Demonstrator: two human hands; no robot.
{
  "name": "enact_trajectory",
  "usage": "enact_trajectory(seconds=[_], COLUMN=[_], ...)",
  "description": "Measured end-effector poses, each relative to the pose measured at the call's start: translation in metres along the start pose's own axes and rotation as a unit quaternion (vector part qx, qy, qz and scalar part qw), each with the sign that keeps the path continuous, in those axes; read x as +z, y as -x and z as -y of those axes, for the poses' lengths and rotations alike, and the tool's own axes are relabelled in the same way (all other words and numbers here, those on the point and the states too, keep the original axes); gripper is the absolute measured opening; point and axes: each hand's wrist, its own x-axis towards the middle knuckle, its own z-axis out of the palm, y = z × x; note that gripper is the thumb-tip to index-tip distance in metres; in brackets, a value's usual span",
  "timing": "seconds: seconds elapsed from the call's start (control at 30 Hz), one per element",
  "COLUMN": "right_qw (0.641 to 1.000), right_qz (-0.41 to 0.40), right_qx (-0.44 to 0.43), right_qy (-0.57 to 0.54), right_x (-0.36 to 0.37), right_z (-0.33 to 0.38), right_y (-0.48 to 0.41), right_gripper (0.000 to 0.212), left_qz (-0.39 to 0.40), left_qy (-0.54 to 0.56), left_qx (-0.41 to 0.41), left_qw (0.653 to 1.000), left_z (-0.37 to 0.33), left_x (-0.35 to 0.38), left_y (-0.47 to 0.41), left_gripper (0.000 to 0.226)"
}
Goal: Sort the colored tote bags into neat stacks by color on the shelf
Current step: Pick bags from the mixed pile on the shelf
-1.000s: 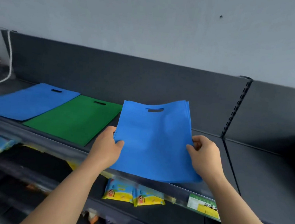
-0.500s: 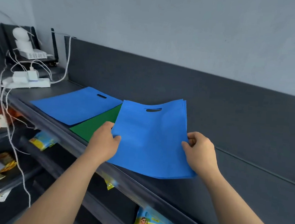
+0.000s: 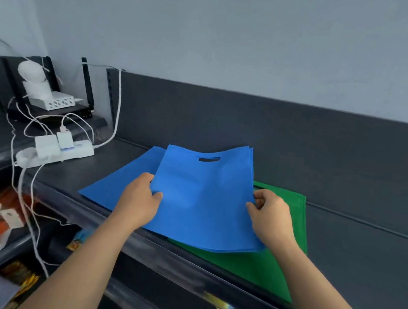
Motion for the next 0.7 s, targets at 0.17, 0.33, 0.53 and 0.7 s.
enact_trajectory(seconds=[0.17, 0.33, 0.53, 0.7], right_qw=[0.999, 0.996, 0.986, 0.962], right_qz=[-0.027, -0.030, -0.023, -0.015], right_qx=[0.033, 0.066, 0.058, 0.032], right_qy=[0.029, 0.059, 0.157, 0.271], right_x=[0.052, 0.088, 0.120, 0.132], right_z=[0.042, 0.068, 0.086, 0.090], right_y=[0.003, 0.009, 0.012, 0.015], right_gripper=[0.021, 0.022, 0.022, 0.015], left_qz=[0.009, 0.029, 0.039, 0.030], left_qy=[-0.049, -0.075, -0.117, -0.150], left_qx=[0.024, 0.037, 0.045, 0.040], left_qw=[0.998, 0.996, 0.991, 0.987], left_z=[0.042, 0.073, 0.103, 0.117], left_x=[-0.034, -0.053, -0.056, -0.050], left_y=[-0.047, -0.080, -0.105, -0.114], left_gripper=[0.017, 0.020, 0.020, 0.013])
